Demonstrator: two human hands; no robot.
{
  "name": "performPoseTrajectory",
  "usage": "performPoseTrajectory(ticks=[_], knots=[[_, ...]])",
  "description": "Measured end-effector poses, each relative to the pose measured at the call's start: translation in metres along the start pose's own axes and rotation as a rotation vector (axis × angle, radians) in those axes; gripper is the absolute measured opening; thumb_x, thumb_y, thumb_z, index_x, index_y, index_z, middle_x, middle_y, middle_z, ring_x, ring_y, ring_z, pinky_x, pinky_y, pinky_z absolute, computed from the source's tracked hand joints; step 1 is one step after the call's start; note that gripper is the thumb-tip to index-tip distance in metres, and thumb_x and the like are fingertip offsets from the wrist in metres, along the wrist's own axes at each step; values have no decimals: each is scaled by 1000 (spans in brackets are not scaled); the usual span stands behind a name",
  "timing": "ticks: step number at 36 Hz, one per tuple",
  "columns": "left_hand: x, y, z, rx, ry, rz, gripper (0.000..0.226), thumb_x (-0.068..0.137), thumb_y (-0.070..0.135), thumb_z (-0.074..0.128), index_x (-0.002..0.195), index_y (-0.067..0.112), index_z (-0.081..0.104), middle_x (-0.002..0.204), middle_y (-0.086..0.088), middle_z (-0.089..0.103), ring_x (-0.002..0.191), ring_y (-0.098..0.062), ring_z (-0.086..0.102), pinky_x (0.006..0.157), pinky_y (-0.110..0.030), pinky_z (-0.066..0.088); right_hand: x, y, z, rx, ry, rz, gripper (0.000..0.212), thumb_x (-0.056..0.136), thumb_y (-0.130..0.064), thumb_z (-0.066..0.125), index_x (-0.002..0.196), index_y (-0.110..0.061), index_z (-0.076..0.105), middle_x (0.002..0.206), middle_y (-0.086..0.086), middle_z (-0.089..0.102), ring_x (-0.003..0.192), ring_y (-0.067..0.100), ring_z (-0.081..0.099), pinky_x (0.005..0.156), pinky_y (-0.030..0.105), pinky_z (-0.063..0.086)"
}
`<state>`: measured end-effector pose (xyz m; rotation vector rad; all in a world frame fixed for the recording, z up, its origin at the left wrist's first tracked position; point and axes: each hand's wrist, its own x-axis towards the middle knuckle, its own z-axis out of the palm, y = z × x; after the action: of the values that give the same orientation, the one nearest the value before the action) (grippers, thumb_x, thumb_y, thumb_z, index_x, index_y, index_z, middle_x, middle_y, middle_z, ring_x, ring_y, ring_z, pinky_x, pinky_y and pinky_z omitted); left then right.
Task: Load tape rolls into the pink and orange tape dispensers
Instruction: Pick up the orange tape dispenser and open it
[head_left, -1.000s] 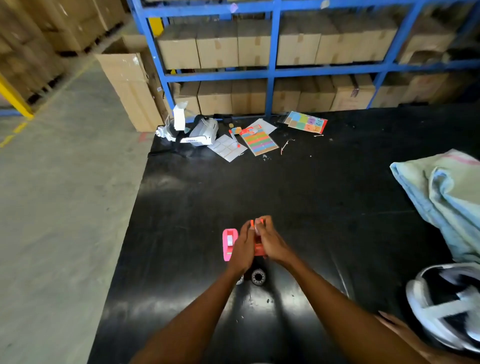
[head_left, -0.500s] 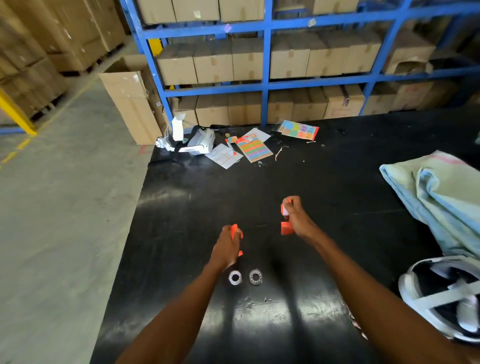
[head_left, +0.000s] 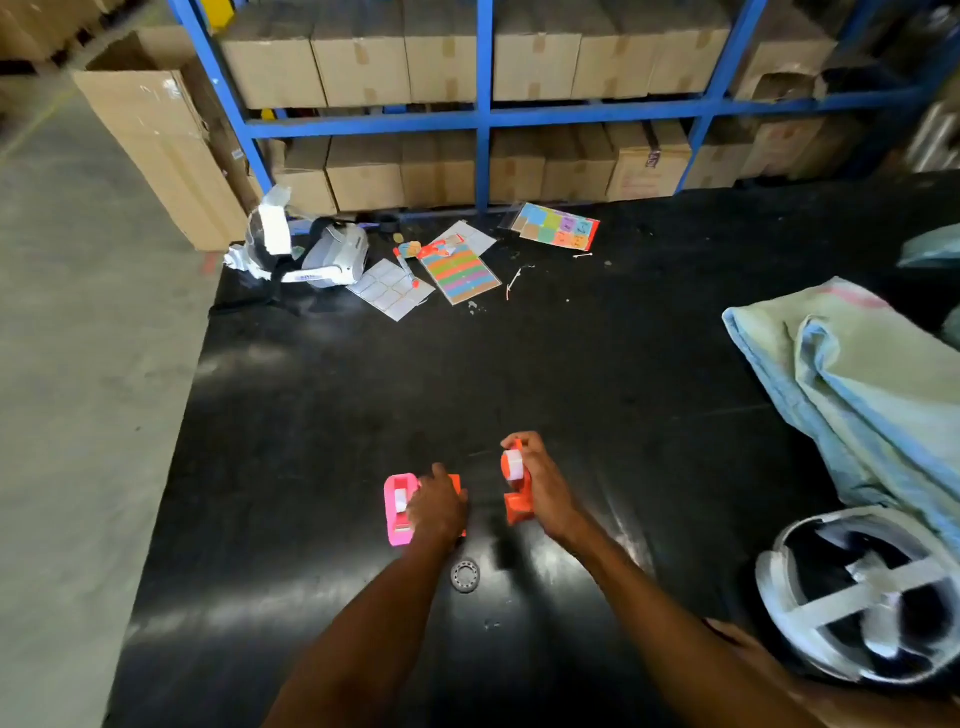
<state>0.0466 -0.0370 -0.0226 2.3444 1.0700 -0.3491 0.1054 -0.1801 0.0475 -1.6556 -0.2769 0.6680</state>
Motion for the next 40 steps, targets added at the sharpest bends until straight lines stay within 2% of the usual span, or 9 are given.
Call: performPoseTrajectory(ticks=[8,14,19,23,26,28,32,35,40], knots=[[9,-2,14,106,-24,-43,56,95,41,55,137,10,37,133,-15,57,118,-39,61,92,-45,50,17,9,0,13,-42,12,25,94,-38,35,97,-40,60,80,-5,54,64,6,50,57,26,46],[4,-3,13,150,-56,-37,70,96,48,51,150,11,25,139,-19,51,121,-39,59,95,-46,50,17,11,0,38,-78,36,25,96,-37,36,107,-33,58,88,-8,57,77,11,54,71,35,49],[-15,3,-3,89,17,39,62,97,37,52,148,9,29,136,-19,54,118,-40,60,93,-48,50,14,23,-5,-30,-62,30,24,101,-42,37,110,-35,57,88,-7,59,78,12,56,75,41,50],[-33,1,-16,-152,104,197,38,99,27,51,130,6,51,124,-20,61,106,-36,64,88,-42,50,9,32,-7,-131,-43,7,25,97,-48,34,108,-42,56,87,-7,60,75,12,57,75,39,49],[-53,12,-32,-578,-43,238,26,102,31,50,102,9,63,97,-18,73,65,-24,68,55,-31,51,5,36,-9,-196,-24,-35,24,97,-50,32,107,-47,54,93,-11,62,81,9,59,83,37,49],[-66,22,-41,-796,-166,214,27,103,34,47,98,14,64,89,-9,72,57,-18,64,44,-22,46,-1,34,-11,-226,-13,-45,23,100,-46,32,110,-45,53,98,-12,63,86,8,61,88,35,49],[-85,32,-46,-897,-275,265,14,101,29,54,103,23,66,84,4,69,69,-11,66,58,-23,53,-17,25,-14,-254,-40,-69,21,108,-28,30,116,-30,50,98,-13,62,86,-2,60,81,21,45],[-93,32,-43,-841,-259,316,19,96,25,62,113,17,65,89,4,71,72,-9,68,59,-21,53,-27,20,-18,-252,-58,-81,22,108,-24,30,117,-23,50,99,-8,63,83,-10,60,75,7,42],[-104,30,-39,-808,-217,368,24,95,18,64,117,7,64,92,0,70,71,0,68,61,-16,55,-36,23,-23,-267,-85,-88,25,108,-26,30,118,-20,52,100,-2,64,85,2,61,75,14,44]])
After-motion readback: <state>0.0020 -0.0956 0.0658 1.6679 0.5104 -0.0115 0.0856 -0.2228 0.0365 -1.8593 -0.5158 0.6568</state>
